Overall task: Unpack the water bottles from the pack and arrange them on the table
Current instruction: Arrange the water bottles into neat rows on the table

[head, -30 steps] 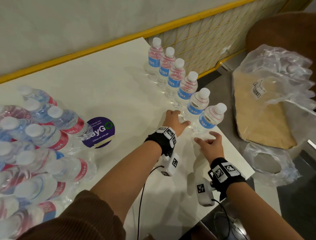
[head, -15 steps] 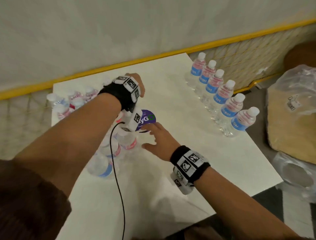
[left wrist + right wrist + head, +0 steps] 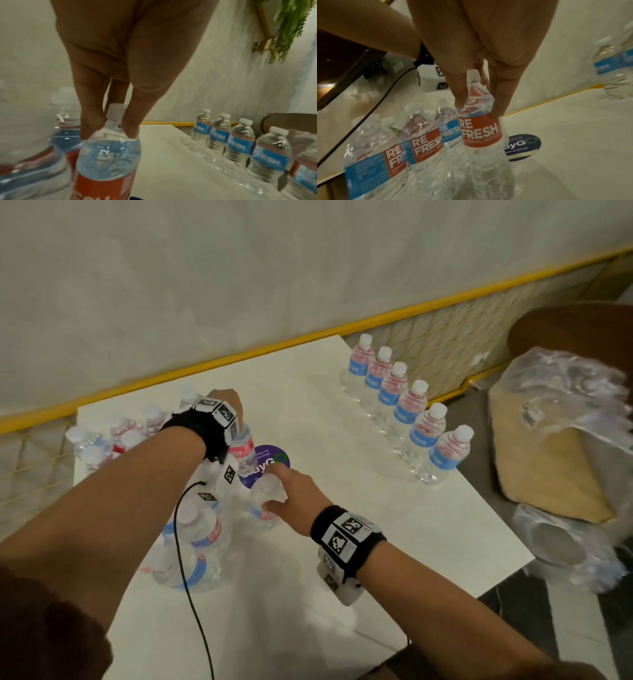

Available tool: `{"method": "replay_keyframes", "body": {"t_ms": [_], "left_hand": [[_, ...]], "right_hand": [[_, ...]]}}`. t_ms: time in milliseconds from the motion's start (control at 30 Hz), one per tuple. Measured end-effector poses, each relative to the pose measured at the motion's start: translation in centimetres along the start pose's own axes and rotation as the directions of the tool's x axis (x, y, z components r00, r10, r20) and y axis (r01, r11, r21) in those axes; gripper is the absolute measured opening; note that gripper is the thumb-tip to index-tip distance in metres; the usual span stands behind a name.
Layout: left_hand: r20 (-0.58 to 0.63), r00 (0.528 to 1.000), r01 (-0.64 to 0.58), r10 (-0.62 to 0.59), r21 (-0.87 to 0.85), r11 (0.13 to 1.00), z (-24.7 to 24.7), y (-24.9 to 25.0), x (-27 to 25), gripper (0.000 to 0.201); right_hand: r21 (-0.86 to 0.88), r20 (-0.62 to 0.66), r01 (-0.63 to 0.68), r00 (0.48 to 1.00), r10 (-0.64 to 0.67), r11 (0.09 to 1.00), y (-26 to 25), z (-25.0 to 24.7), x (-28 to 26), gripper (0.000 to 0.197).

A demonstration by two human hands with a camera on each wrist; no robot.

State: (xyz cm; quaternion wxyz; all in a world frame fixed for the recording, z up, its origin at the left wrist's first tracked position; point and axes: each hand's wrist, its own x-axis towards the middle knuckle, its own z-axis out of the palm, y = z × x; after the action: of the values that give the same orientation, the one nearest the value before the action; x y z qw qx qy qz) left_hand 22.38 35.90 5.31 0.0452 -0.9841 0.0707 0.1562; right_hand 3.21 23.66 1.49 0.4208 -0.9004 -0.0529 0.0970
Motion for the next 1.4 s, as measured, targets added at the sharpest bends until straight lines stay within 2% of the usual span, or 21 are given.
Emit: {"method": "replay_keyframes", "body": {"t_ms": [133, 267, 367, 467, 533, 600, 667, 733, 767, 900, 1167, 1333, 1400], "left_hand": [[-0.008, 0.994, -0.109, 0.109, -0.081, 0.991, -1.2, 2.5, -0.9, 0.010], [-0.015, 0.976, -0.213, 0.216, -0.245, 0.946, -1.4, 6.6, -1.1, 0.031], [-0.070, 0.954, -0.297, 0.291, -0.328, 0.897, -1.4, 10.1, -1.4, 0.030], [-0.127, 0.930, -0.365, 0.343, -0.393, 0.844, -0.2, 13.0, -1.6, 0.031], [-0.132, 0.937, -0.345, 0.324, -0.507, 0.790, 1.2, 14.4, -2.0, 0.039], [-0.140, 0.951, -0.299, 0.276, -0.648, 0.700, 2.6, 15.1, -2.5, 0.045], [-0.151, 0.963, -0.261, 0.224, -0.736, 0.624, 3.4, 15.2, -2.6, 0.039], [-0.157, 0.962, -0.261, 0.223, -0.767, 0.585, 3.5, 15.1, -2.6, 0.029], [-0.158, 0.961, -0.263, 0.226, -0.771, 0.581, 3.5, 14.9, -2.5, 0.027], [-0.224, 0.959, -0.282, 0.174, -0.688, 0.669, 3.9, 13.7, -1.9, 0.036], [-0.227, 0.963, -0.264, 0.142, -0.721, 0.641, 3.7, 11.9, -0.8, 0.040], [-0.221, 0.964, -0.263, 0.146, -0.726, 0.635, 3.9, 11.6, -0.9, 0.044], [-0.220, 0.962, -0.270, 0.158, -0.731, 0.627, 3.9, 11.4, -0.9, 0.043]], "right_hand": [[-0.047, -0.062, -0.083, 0.995, 0.080, 0.995, 2.7, -4.3, -1.1, 0.050], [-0.110, -0.167, -0.210, 0.968, 0.190, 0.972, 6.0, -9.1, -1.7, 0.047], [-0.133, -0.226, -0.281, 0.942, 0.247, 0.951, 8.0, -12.0, -1.7, 0.046], [-0.232, -0.216, -0.322, 0.937, 0.274, 0.918, 9.0, -14.3, -1.0, 0.049], [-0.328, -0.186, -0.324, 0.943, 0.276, 0.887, 8.9, -15.7, -0.5, 0.045], [-0.375, -0.147, -0.306, 0.952, 0.270, 0.875, 8.3, -16.8, 0.2, 0.037], [-0.441, -0.113, -0.265, 0.964, 0.241, 0.858, 7.9, -17.4, 1.1, 0.032], [-0.488, -0.098, -0.229, 0.973, 0.208, 0.842, 7.6, -17.8, 2.5, 0.029], [-0.498, -0.095, -0.222, 0.975, 0.202, 0.838, 7.5, -18.0, 3.3, 0.028], [-0.553, -0.096, -0.208, 0.978, 0.186, 0.807, 6.8, -18.9, 7.0, 0.032], [-0.642, -0.067, -0.150, 0.988, 0.140, 0.752, 4.9, -20.1, 15.0, 0.043], [-0.786, 0.018, -0.113, 0.979, 0.205, 0.608, 4.0, -20.7, 18.5, 0.042], [-0.804, 0.028, -0.088, 0.982, 0.185, 0.589, 3.9, -20.9, 19.5, 0.039]]}}
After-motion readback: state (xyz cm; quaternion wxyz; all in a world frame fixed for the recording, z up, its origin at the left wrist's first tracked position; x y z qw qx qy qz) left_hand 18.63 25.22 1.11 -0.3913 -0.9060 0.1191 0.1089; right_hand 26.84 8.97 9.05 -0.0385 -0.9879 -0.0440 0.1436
